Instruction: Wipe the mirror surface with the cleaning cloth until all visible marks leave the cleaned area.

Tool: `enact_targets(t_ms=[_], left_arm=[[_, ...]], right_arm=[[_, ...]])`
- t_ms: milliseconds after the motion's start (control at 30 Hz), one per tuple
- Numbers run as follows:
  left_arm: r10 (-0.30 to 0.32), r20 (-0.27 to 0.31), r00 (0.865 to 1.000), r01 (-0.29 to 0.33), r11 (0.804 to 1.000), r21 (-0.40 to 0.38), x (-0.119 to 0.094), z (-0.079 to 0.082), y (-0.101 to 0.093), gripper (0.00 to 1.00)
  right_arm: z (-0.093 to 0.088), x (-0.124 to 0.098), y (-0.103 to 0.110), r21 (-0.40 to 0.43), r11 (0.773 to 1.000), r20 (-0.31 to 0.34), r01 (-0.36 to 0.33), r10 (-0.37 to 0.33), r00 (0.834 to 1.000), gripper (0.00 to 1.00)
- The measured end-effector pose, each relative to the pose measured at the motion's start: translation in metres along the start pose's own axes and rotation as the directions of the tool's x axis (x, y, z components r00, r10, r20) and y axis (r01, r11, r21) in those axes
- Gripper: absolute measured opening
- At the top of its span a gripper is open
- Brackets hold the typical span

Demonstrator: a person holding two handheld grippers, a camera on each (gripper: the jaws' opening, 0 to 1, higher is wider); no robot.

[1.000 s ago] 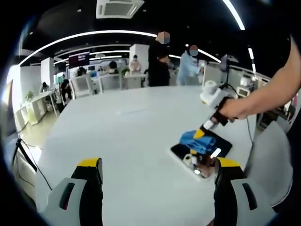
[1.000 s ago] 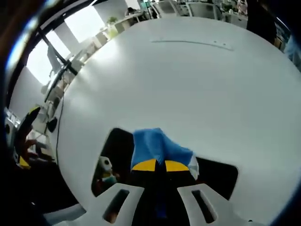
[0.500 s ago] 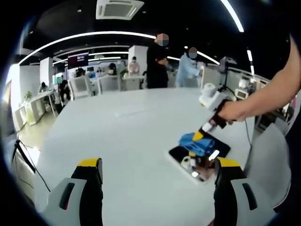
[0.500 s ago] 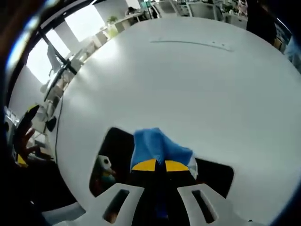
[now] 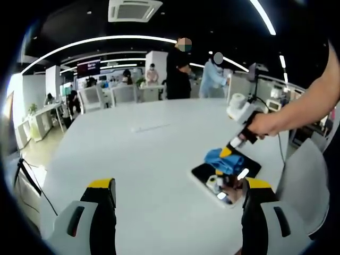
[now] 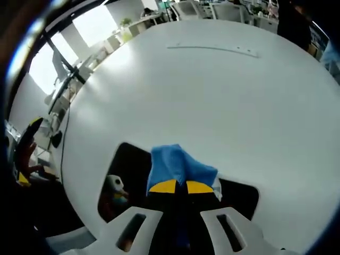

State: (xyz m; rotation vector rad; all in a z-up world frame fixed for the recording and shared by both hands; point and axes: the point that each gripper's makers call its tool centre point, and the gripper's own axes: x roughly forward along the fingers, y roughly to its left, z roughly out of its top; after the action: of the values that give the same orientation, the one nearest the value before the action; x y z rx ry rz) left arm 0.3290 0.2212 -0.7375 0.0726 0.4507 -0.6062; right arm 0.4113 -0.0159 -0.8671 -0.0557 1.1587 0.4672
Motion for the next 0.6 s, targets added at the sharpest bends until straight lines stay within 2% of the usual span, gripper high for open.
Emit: enact_targets(t_ms=[600], left_arm=[[-0.003,-0.017,1.000,0.003,1.000,0.020,-0.001,-0.001,-0.004,1.00]], right_arm=[[-0.007,-0.010,-0.028,0.019,0.999,-0.001,0.036,-0.036,0.999,0.00]])
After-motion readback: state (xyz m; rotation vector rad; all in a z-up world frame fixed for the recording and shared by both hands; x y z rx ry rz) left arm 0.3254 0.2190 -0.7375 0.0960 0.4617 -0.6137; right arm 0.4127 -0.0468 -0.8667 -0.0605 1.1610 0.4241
